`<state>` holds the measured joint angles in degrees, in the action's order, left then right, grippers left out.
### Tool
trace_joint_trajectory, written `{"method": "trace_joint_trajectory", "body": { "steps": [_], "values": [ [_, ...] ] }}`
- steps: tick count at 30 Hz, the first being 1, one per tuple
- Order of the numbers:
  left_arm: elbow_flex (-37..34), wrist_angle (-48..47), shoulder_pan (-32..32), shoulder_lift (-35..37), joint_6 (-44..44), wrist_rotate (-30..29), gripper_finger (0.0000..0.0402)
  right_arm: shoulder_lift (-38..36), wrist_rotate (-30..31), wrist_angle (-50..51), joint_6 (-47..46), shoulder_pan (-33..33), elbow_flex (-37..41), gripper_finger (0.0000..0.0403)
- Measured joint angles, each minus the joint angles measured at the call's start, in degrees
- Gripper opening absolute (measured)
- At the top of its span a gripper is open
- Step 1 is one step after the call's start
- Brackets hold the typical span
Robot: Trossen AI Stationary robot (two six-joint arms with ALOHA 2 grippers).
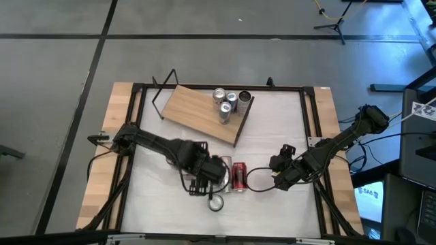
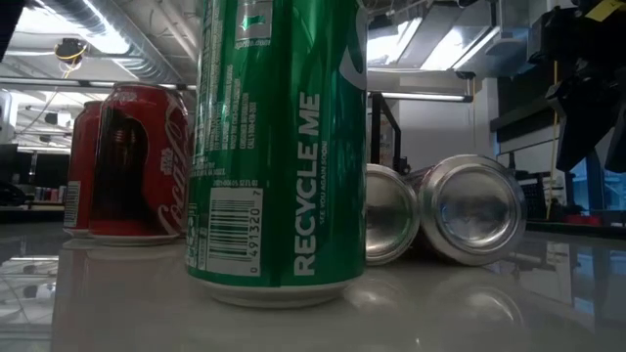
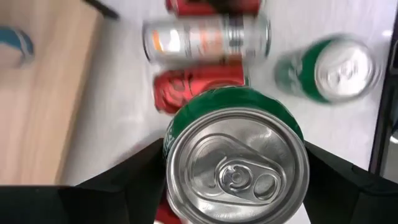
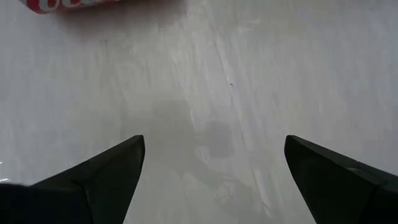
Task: Place canned beverage on shelf
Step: Put the left green soda can on the shelf
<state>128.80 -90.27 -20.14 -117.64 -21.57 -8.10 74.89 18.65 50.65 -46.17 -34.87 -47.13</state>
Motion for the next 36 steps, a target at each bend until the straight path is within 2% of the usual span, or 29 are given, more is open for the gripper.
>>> {"method": "trace_joint_trajectory", "body": {
  "steps": [13,22,36],
  "values": [
    [2.6,0.2,12.9,0.0,15.2,1.4,0.0281,0.0,0.0,0.0,0.0,0.0,0.0,0.0381],
    [2.6,0.2,21.5,0.8,23.0,1.8,0.0282,0.0,2.4,0.0,0.0,0.0,0.0,0.0381],
    [2.6,0.2,37.2,1.1,34.5,3.5,0.0282,0.0,2.4,0.0,0.2,0.0,0.0,0.0381]
  ]
}}
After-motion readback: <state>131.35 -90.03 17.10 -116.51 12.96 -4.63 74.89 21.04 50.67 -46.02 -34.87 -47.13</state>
